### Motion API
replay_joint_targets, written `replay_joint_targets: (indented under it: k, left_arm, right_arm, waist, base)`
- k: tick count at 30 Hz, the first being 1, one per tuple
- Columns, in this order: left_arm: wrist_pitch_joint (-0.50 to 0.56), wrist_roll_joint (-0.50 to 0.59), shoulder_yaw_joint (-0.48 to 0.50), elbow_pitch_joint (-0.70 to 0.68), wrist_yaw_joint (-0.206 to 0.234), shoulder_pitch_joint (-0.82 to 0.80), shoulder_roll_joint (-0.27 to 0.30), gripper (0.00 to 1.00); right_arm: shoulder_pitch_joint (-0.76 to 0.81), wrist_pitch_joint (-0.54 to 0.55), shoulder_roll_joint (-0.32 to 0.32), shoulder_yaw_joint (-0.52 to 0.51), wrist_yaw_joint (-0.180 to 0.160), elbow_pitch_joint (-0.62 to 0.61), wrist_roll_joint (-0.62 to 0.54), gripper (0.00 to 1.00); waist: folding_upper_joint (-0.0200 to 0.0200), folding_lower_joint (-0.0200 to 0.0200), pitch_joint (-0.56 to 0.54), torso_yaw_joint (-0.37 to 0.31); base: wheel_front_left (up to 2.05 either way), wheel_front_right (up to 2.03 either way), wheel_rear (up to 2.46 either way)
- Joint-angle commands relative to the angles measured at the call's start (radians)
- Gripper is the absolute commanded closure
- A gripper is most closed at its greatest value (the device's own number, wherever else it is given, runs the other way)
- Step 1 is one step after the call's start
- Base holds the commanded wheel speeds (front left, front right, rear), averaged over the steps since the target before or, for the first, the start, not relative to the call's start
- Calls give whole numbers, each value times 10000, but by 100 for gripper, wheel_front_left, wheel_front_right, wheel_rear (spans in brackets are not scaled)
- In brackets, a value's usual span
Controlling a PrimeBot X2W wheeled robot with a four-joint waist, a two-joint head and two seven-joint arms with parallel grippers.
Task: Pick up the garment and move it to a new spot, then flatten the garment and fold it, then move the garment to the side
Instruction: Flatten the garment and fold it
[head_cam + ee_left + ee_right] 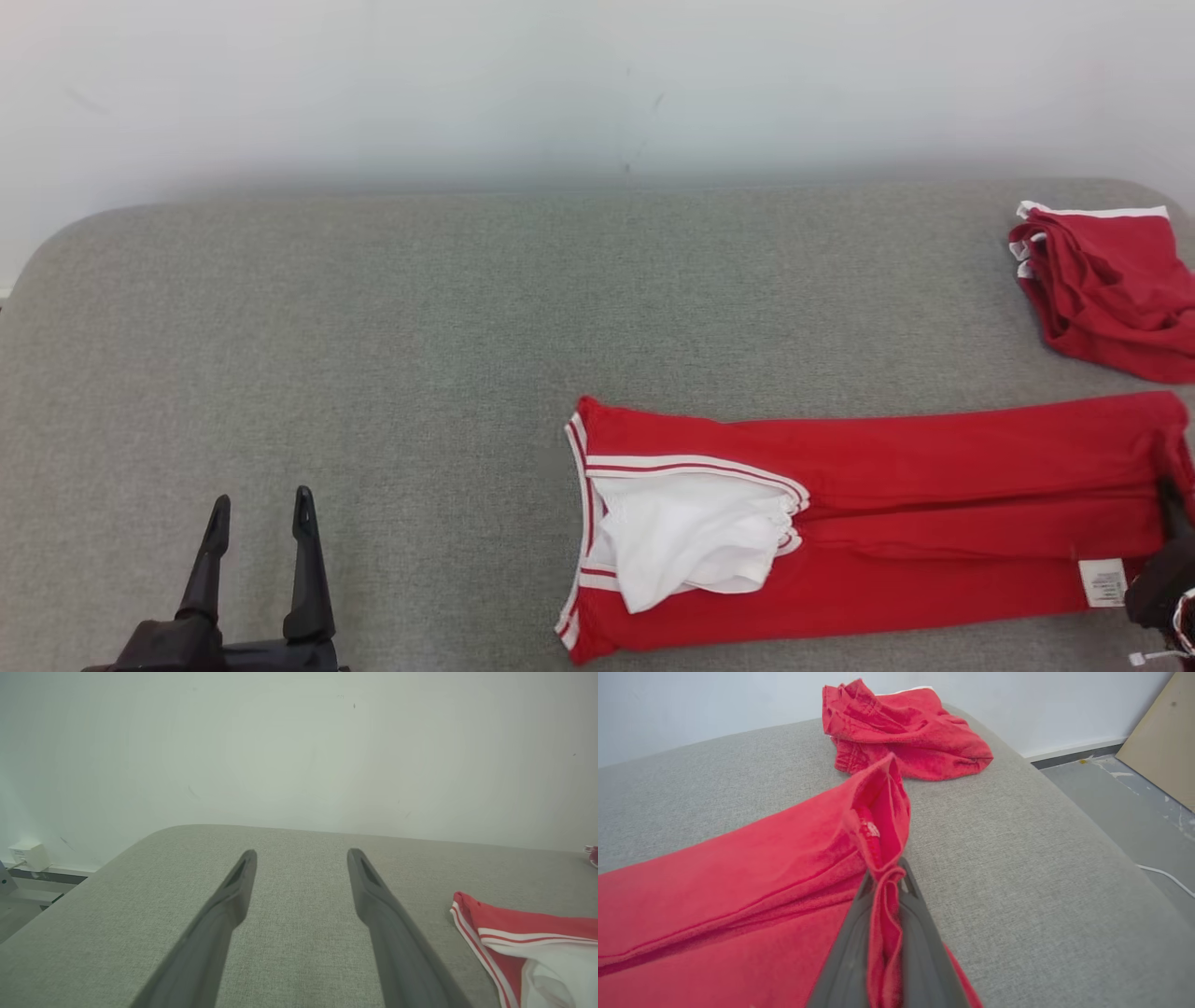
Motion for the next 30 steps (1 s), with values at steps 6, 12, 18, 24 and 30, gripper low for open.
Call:
replay_joint_targets:
  k: [6,12,18,24,30]
  left_arm:
    - [-28,142,176,-91,-21,236,-92,0]
    - [-29,211,218,-38,-94,190,-113,0]
    - [-28,235,236,-14,-114,130,-136,0]
    - [-28,220,173,54,-143,34,-143,0]
    - [-28,164,99,105,-105,-82,-146,0]
  right_arm:
    - [-73,-122,198,390,-30,-759,-8,100]
    - [200,8,932,1173,-30,-2401,-110,100]
    - [633,540,1630,2000,-30,-4566,-216,100]
    - [1192,1296,2461,2482,-30,-6413,-435,100]
    - [1627,1954,3254,2753,-30,-7420,-693,100]
  waist:
    - [-1,1,-113,-297]
    - [-1,1,-158,-365]
    - [-1,1,-177,-265]
    - [-1,1,-112,-21]
    - [-1,1,9,220]
  base:
    - [0,0,0]
    - [0,0,0]
    - [0,0,0]
    - [0,0,0]
    - [0,0,0]
